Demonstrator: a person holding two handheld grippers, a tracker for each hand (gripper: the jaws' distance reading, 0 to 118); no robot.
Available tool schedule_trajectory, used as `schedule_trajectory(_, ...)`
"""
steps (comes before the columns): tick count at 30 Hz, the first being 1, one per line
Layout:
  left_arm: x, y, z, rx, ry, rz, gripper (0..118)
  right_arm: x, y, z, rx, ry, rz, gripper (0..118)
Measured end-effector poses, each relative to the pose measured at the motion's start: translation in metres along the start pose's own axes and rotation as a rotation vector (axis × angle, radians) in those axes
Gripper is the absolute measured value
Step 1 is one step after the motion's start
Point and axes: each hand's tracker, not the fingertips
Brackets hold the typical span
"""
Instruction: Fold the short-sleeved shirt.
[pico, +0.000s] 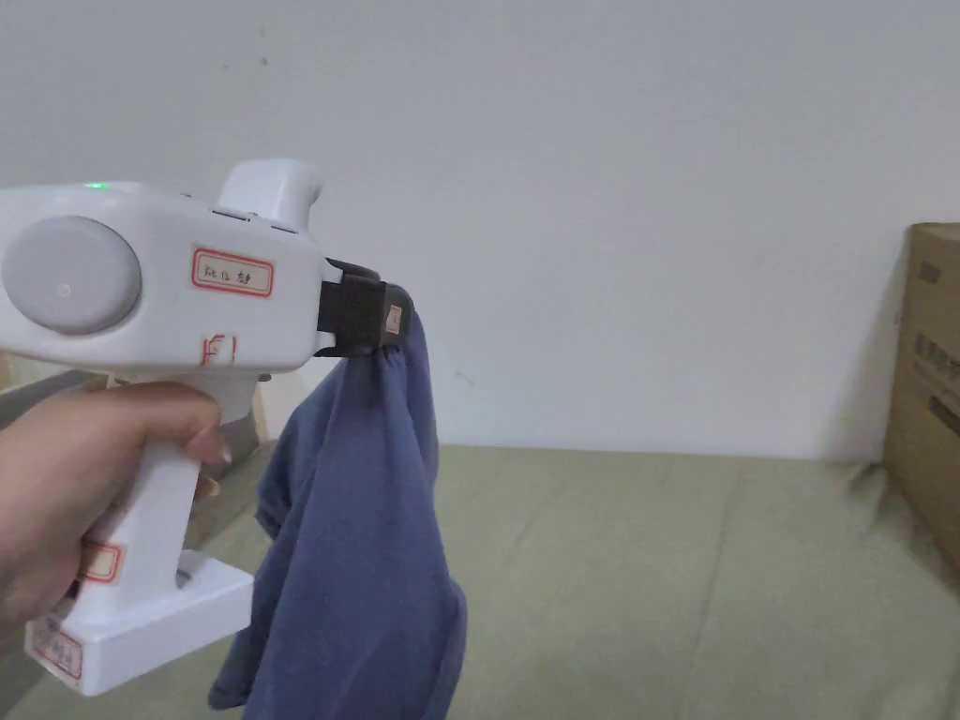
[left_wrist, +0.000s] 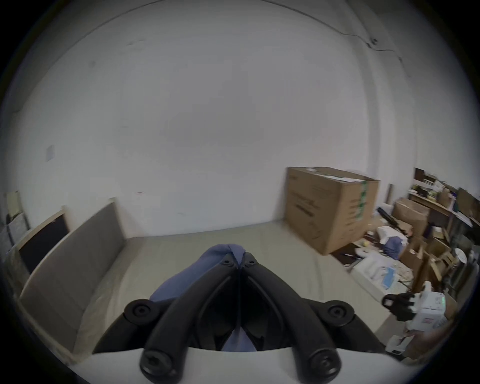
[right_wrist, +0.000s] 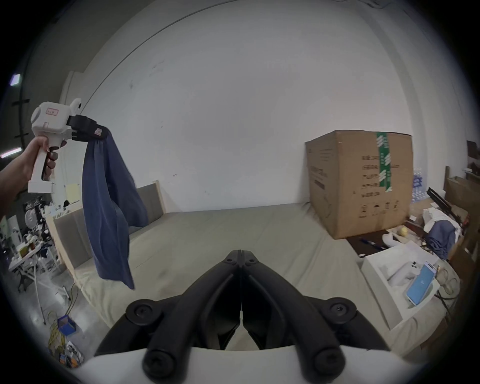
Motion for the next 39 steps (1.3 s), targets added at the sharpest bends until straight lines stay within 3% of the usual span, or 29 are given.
schedule_trajectory(4, 0.067, -0.018, -0.061, -0.022, -0.191, 0.031, 0, 0.024, 0.006, 0.012, 0.028, -0.045, -0.031, 0)
schedule_trajectory(8, 0.128, -0.081, -0.15, -0.169, -0.311, 0.056, 0, 0.047, 0.004, 0.018, 0.042, -0.112, -0.036, 0)
schedule_trajectory(12, 0.182, -0.176, -0.235, -0.412, -0.301, 0.008, 0, 0.069, -0.009, 0.016, 0.002, -0.151, -0.057, 0)
schedule_trajectory(15, 0.199, -0.255, -0.285, -0.614, -0.294, 0.059, 0, 0.082, -0.021, 0.009, -0.05, -0.182, -0.071, 0)
schedule_trajectory(19, 0.195, -0.322, -0.314, -0.749, -0.239, 0.118, 0, 0.091, -0.036, 0.001, -0.094, -0.193, -0.104, 0)
schedule_trajectory(21, 0.191, -0.339, -0.317, -0.785, -0.238, 0.125, 13, 0.092, -0.042, -0.004, -0.119, -0.193, -0.111, 0)
schedule_trajectory(22, 0.186, -0.344, -0.318, -0.789, -0.239, 0.124, 32, 0.092, -0.045, -0.007, -0.132, -0.19, -0.114, 0)
schedule_trajectory(23, 0.179, -0.347, -0.319, -0.795, -0.246, 0.131, 70, 0.091, -0.047, -0.009, -0.146, -0.191, -0.118, 0)
schedule_trajectory(24, 0.173, -0.348, -0.317, -0.798, -0.252, 0.134, 97, 0.09, -0.048, -0.011, -0.154, -0.189, -0.121, 0)
schedule_trajectory(25, 0.176, -0.341, -0.312, -0.797, -0.253, 0.134, 113, 0.089, -0.049, -0.013, -0.161, -0.187, -0.126, 0)
schedule_trajectory(31, 0.14, -0.268, -0.225, -0.474, -0.232, 0.073, 116, 0.077, -0.039, -0.008, -0.146, -0.172, -0.113, 0)
schedule_trajectory(38, 0.095, -0.241, -0.06, -0.059, -0.093, 0.218, 116, 0.052, -0.023, 0.011, 0.055, -0.085, -0.106, 0)
schedule_trajectory(39, 0.091, -0.248, -0.044, -0.004, -0.06, 0.229, 114, 0.045, -0.025, 0.013, 0.095, -0.108, -0.062, 0)
